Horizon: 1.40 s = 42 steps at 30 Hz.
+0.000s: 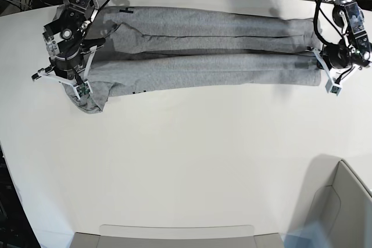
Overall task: Fold the T-shirt properly
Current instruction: 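Lay the folded hem onto the collar edge and open both grippers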
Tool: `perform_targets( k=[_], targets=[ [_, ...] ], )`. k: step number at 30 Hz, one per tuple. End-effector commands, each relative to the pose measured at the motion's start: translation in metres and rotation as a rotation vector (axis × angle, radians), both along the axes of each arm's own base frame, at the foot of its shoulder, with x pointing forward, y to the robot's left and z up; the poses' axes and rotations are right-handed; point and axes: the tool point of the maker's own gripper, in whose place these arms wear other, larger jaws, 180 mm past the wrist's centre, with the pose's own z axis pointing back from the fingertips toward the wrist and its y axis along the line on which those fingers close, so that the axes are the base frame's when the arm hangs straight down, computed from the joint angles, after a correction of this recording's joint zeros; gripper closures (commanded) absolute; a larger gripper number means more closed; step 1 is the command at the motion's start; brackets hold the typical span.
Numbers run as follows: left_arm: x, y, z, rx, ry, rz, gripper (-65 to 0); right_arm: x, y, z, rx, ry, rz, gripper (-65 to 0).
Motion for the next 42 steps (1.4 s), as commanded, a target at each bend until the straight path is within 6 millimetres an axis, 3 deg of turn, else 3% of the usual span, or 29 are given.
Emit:
perform_targets(
  k=[1,7,24,36,42],
  targets=[
    [0.005,0.013,0.019,0.064,-0.032,-0.01,0.0,-0.001,-0.006,0.008,-0.037,-0.007,0.007,0.0],
    [0.002,0.009,0.028,0.091,-0.046,-0.038,0.0,-0.011,-0.005,0.003,-0.037,0.016,0.007,0.0],
    [-0.007,0.016,0.027,0.097,-0.037,-0.015,0.0,-0.036,-0.069,0.022,-0.179,0.031,-0.201,0.0],
    [-0.014,0.016,0.023,0.097,-0.018,-0.015,-0.1,-0.03,-0.059,0.02,-0.147,0.017,-0.2,0.0],
    [-0.012,0.007,0.032,0.107,-0.048,-0.039,-21.0,-0.027,-0.058,0.021,-0.138,0.008,-0.204,-1.3]
  ],
)
